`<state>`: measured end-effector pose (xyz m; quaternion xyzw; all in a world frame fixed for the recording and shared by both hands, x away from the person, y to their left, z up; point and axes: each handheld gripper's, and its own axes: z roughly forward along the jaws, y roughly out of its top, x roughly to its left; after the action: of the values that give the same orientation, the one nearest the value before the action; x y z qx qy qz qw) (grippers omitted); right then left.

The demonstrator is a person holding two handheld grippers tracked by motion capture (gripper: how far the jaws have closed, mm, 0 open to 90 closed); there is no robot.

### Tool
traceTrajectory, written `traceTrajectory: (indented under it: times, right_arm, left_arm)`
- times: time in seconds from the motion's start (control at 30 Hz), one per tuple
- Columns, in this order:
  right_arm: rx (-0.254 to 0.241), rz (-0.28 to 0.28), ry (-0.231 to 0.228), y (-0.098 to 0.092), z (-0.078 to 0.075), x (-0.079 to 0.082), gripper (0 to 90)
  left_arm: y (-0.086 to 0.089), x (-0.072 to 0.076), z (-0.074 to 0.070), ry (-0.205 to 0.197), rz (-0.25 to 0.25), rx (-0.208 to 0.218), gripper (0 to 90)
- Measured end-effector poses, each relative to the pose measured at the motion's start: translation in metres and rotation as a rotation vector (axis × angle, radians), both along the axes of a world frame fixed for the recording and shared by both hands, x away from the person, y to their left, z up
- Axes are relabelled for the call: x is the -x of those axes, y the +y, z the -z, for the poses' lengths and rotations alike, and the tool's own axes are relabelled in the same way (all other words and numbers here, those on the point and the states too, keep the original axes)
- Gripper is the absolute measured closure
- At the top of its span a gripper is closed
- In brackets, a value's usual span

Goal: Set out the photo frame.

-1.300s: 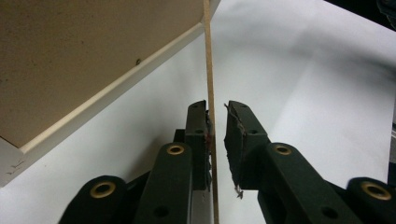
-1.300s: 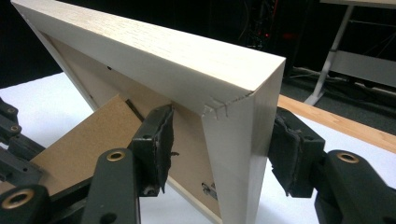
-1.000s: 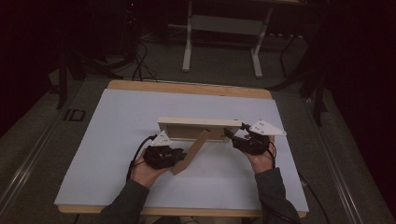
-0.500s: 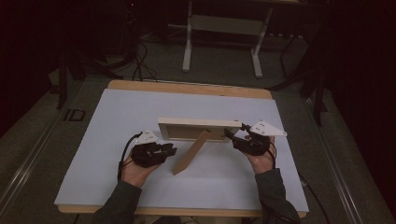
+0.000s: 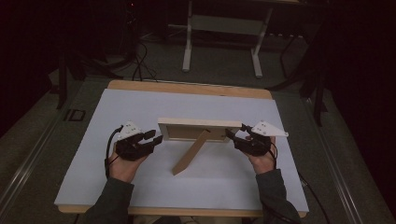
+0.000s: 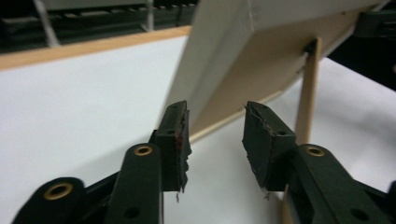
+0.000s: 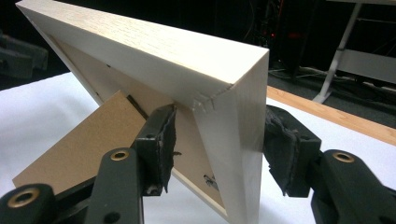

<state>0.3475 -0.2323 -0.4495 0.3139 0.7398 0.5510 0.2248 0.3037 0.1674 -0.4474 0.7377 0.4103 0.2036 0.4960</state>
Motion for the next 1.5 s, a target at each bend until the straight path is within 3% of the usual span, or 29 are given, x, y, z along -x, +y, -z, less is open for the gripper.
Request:
traceTrajectory:
  times: [0.2, 0.5, 0.97, 1.23, 1.5]
  right_arm:
    - [-0.003, -0.003, 0.005, -0.001, 0.000, -0.001, 46.2]
    - [0.001, -0.006, 0.006, -0.001, 0.000, -0.001, 46.6]
    - [0.010, -0.007, 0.004, -0.002, -0.001, -0.001, 48.4]
    - [0.023, -0.013, 0.002, -0.002, -0.001, 0.001, 50.9]
    - [0.028, -0.018, 0.000, -0.003, -0.002, 0.003, 54.9]
  left_arm:
    - [-0.007, -0.011, -0.009, -0.020, -0.013, -0.035, 56.7]
    - [-0.016, -0.024, -0.011, -0.028, 0.018, -0.060, 55.5]
    - [-0.022, -0.028, -0.012, -0.031, 0.018, -0.118, 57.0]
    - [-0.021, -0.034, -0.014, -0.018, 0.012, -0.127, 57.2]
    - [-0.020, -0.046, -0.015, 0.007, 0.001, -0.103, 57.2]
